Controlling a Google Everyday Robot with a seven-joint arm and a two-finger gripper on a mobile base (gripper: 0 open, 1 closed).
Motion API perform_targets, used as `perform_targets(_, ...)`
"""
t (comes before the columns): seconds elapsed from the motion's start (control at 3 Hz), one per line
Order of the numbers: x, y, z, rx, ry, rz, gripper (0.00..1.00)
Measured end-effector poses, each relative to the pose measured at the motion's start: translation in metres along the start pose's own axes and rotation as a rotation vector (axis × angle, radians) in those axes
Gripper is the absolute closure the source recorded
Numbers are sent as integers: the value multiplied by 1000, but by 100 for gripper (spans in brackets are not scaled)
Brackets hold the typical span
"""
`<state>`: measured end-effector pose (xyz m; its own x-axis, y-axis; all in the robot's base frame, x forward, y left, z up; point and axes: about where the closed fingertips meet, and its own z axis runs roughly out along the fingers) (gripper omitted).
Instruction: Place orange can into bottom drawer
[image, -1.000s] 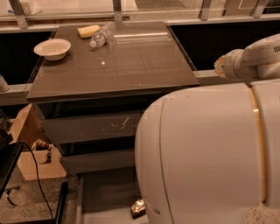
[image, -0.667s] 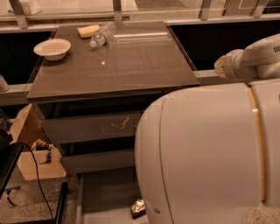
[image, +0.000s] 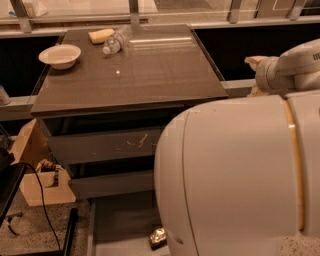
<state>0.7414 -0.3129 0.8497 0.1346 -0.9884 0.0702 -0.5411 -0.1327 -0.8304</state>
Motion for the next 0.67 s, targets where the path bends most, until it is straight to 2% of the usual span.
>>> perform_targets(0.67, 0, 0, 0, 0, 0, 0, 0)
